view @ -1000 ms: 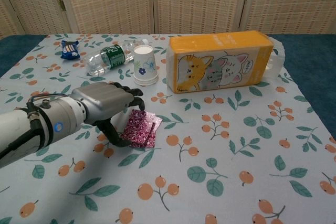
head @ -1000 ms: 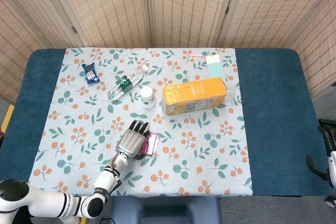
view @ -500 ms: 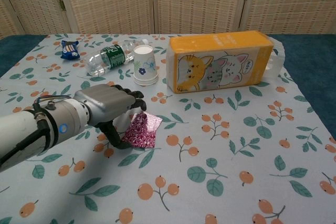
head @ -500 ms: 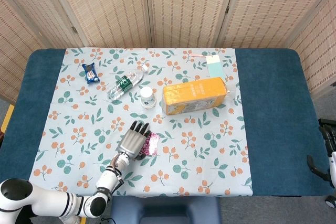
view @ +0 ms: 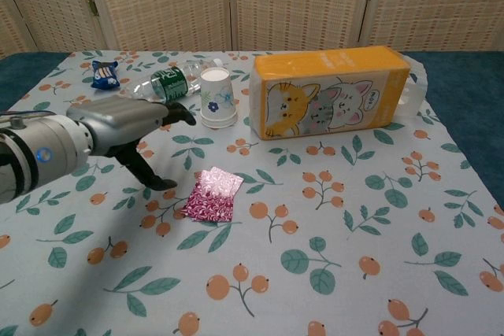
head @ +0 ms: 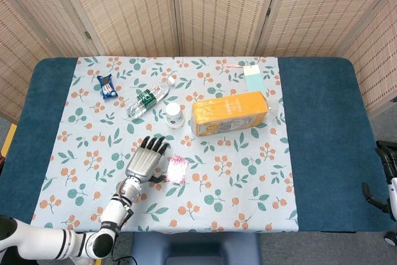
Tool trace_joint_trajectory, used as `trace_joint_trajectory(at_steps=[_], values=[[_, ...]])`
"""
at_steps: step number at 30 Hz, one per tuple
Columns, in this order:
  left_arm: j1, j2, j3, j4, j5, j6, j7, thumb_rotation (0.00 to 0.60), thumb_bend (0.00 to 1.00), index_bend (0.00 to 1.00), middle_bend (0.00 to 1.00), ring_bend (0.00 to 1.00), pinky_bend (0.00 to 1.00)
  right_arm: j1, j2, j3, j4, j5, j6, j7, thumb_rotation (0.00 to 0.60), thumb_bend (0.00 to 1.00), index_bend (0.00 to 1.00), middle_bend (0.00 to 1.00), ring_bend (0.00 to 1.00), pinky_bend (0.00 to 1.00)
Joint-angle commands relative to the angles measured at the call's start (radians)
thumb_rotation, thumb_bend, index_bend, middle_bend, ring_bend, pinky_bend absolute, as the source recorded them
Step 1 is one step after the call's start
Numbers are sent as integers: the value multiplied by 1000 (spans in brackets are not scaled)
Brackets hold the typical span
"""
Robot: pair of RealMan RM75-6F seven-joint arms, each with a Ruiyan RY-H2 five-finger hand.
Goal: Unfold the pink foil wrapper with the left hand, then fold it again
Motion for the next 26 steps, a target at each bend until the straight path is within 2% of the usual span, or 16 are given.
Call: trace_joint_trajectory(at_steps=[1,11,20,26], values=[[88,111,-15,-63,86,81,-128,590,293,146,0,0,0,10,12,-3,-5,-11,-11,8,600,447,0,67,0,0],[304,307,28,-85,285,280,-375,600,323,198,26,0,0,70,48,-5,-9,-59,-69,50,600,447,0,80,0,0],[485,367,116,-52,473,448,-484,600,322,218,50,0,0,90,45,-7,-34,-81,-65,48,600,447,0,96,0,0],[561,397,157,-31,538,492,-513,600,321,217,51,0,0,85,53,-13,-56,-76,-59,33,600,447,0,98,0,0]])
